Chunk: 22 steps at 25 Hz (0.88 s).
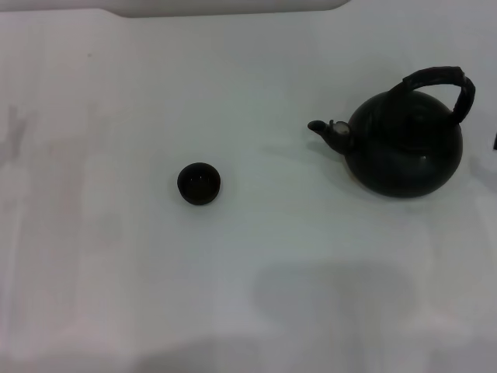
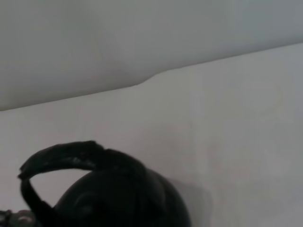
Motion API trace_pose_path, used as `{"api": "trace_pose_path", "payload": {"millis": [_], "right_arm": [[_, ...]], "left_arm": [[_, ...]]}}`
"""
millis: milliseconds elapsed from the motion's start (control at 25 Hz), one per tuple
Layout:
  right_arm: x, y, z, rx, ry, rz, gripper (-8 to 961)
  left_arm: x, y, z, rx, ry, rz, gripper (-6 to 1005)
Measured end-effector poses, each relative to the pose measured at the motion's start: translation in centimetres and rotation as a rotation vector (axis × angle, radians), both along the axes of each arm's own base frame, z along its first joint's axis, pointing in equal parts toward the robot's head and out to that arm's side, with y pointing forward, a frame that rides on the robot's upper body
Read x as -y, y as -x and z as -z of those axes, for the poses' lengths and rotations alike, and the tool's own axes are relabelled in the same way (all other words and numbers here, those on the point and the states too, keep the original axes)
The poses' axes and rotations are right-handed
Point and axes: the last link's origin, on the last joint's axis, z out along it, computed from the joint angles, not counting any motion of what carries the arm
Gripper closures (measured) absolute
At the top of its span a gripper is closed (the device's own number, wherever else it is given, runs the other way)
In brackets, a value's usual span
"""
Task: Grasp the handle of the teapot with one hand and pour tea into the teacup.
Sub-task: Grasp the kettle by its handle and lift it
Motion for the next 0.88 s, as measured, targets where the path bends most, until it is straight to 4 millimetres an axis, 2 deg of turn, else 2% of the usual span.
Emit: {"api": "trace_pose_path", "payload": {"millis": [440, 880], "right_arm": [[-0.3, 1.8, 2.2, -0.028, 0.032, -0.058, 250], [-2.3, 2.6, 2.6, -0.012, -0.036, -0.102, 260]], "left_arm": [[-0.1, -0.1, -0.1, -0.006, -0.004, 0.007, 138], [-0.1, -0.2, -0.2, -0.006, -0.009, 0.014, 137]]}}
